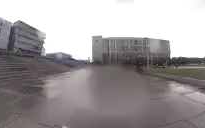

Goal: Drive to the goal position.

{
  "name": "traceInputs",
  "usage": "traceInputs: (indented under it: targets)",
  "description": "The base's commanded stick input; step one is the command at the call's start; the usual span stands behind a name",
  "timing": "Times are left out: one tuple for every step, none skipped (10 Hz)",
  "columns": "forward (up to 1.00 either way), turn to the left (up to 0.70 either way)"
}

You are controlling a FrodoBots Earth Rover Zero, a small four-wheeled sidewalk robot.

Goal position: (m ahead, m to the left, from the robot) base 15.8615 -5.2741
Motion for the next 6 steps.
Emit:
traceInputs:
  targets:
    - [0.70, 0.00]
    - [0.70, 0.00]
    - [0.70, 0.00]
    - [0.70, 0.00]
    - [0.70, 0.00]
    - [0.70, 0.00]
